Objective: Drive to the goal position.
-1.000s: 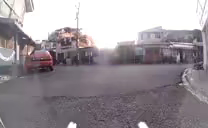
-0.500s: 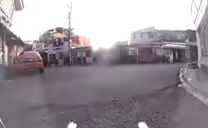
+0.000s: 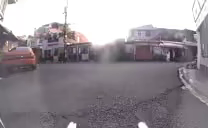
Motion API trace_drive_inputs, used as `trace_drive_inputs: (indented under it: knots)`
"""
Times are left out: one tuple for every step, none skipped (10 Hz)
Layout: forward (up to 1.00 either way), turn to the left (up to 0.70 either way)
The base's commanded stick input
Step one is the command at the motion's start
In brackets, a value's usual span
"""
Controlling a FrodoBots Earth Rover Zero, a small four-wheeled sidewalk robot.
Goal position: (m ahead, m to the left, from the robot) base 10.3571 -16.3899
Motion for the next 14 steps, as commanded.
trace_drive_inputs:
  knots:
    - [0.7, -0.08]
    - [0.7, -0.25]
    - [0.7, -0.35]
    - [0.7, -0.35]
    - [0.7, -0.35]
    - [0.7, -0.35]
    - [0.7, -0.35]
    - [0.7, -0.2]
    - [0.7, 0.0]
    - [0.7, 0.0]
    - [0.7, 0.0]
    - [0.7, 0.0]
    - [0.7, 0.0]
    - [0.7, -0.08]
